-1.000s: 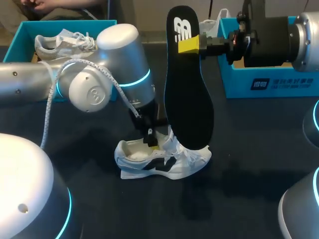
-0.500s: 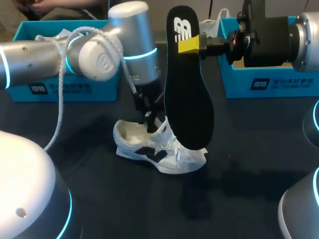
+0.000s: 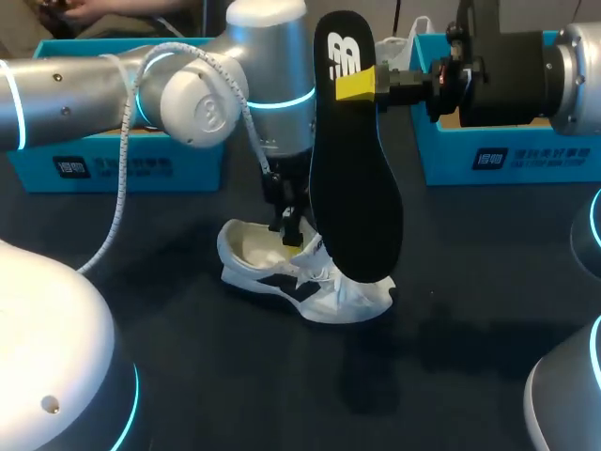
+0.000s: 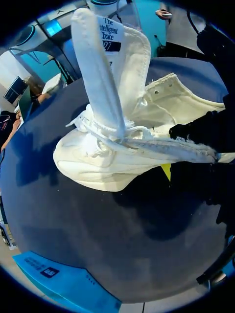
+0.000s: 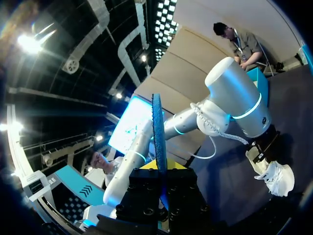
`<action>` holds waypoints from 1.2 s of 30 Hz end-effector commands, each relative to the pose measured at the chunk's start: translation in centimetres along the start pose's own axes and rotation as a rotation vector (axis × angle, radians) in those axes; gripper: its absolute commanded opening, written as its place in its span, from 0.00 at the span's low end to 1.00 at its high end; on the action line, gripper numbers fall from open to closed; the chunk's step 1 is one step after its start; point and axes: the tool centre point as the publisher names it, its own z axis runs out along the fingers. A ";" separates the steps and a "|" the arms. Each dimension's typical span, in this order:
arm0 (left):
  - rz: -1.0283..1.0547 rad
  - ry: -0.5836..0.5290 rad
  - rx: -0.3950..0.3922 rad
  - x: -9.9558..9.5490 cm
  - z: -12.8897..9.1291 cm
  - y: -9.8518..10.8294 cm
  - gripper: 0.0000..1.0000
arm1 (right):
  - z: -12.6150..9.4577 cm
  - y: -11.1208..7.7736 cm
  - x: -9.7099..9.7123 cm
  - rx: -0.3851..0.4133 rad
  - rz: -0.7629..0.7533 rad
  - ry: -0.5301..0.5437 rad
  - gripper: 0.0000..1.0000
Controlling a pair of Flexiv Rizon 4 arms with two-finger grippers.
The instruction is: Take the shoe out of the shoebox, open the shoe tongue, remove and reinsert the insole, then place the shoe into the shoebox
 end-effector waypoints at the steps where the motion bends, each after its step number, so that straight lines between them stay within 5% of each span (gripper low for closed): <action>1: 0.001 -0.002 0.000 0.1 -0.2 0.1 0.00 | 0.3 0.0 0.0 -0.001 0.001 -0.003 0.00; 3: 0.001 -0.002 0.000 0.1 -0.2 0.1 0.00 | 0.3 0.0 0.0 -0.001 0.001 -0.003 0.00; 6: 0.162 0.139 -0.002 0.1 -1.0 0.0 0.00 | 0.3 0.0 0.0 -0.001 0.001 -0.003 0.00; 12: 0.472 0.338 -0.103 -0.3 -2.0 0.3 0.00 | 0.3 0.0 0.0 -0.001 0.001 -0.003 0.00; 18: 0.719 0.435 -0.116 -1.6 -2.5 0.5 0.00 | 0.3 0.0 0.0 -0.001 0.001 -0.003 0.00; 25: 1.040 0.451 -0.211 -2.2 -3.4 0.1 0.00 | 0.3 0.0 0.0 -0.001 0.001 -0.003 0.00; 36: 1.219 0.415 -0.300 -3.4 -3.3 -1.9 0.00 | 0.3 0.0 0.0 -0.001 0.001 -0.003 0.00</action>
